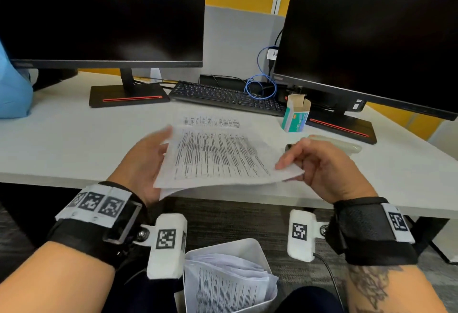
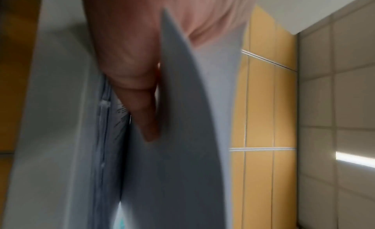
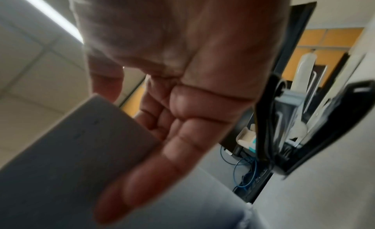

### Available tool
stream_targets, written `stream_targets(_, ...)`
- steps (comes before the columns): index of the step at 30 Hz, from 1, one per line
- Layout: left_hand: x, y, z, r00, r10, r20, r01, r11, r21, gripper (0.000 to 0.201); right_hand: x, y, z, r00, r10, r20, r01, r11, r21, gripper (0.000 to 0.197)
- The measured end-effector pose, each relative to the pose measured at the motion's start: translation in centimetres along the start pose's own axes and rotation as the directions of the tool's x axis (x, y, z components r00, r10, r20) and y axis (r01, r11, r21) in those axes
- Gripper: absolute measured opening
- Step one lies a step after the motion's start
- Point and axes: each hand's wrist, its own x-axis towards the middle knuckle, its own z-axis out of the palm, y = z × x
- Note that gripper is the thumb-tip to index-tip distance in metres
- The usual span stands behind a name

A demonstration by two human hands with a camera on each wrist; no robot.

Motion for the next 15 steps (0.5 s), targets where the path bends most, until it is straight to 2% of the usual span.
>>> stream_targets(1, 0.2, 0.0, 0.0, 0.999, 0.026, -0.019, -0.025, 0.998, 0.065, 0.036, 0.1, 0.4, -0.3, 0.999, 0.038, -0.021, -0.041, 0.989, -0.144, 0.044)
stream_targets(2, 0.3, -0.2, 0.1, 0.997, 0.069, -0.024, -0.066, 0.991, 0.116, 0.031, 0.2, 0.6, -0.4, 0.996, 0.047, -0.069, -0.066, 0.954, -0.292, 0.039)
stream_targets(4, 0.3, -0.6, 0.3, 0.988, 0.153, 0.031, -0.156, 0.972, 0.178, 0.040, 0.8, 1.3, -0.9, 0.985, 0.051, -0.166, -0.129, 0.855, -0.503, 0.015)
stream_targets(6, -0.2, -1.1, 0.4, 0.975, 0.163, 0.154, -0.197, 0.951, 0.239, 0.048, 1.4, 2.3, -1.3, 0.970, 0.144, -0.197, -0.230, 0.807, -0.544, 0.051)
stream_targets(8, -0.7, -1.4, 0.1, 0.958, 0.127, 0.257, -0.202, 0.934, 0.293, 0.053, 1.6, 3.1, -1.4, 0.954, 0.191, -0.232, -0.285, 0.819, -0.498, 0.093)
stream_targets(10, -0.8, -1.4, -0.5, 0.947, 0.089, 0.309, -0.205, 0.908, 0.365, 0.056, 1.7, 3.5, -1.4, 0.945, 0.182, -0.272, -0.299, 0.818, -0.491, 0.113)
stream_targets(12, -0.6, -1.2, -1.3, 0.940, 0.060, 0.337, -0.205, 0.887, 0.414, 0.066, 1.5, 3.6, -1.5, 0.932, 0.222, -0.287, -0.329, 0.849, -0.414, 0.106)
stream_targets(14, -0.5, -0.9, -1.7, 0.941, 0.075, 0.332, -0.216, 0.884, 0.415, 0.073, 1.4, 3.4, -1.7, 0.929, 0.308, -0.206, -0.354, 0.903, -0.243, 0.080)
stream_targets(15, -0.6, -0.7, -1.6, 0.944, 0.109, 0.312, -0.233, 0.889, 0.394, 0.070, 1.3, 3.2, -1.7, 0.936, 0.322, -0.144, -0.347, 0.916, -0.204, 0.063)
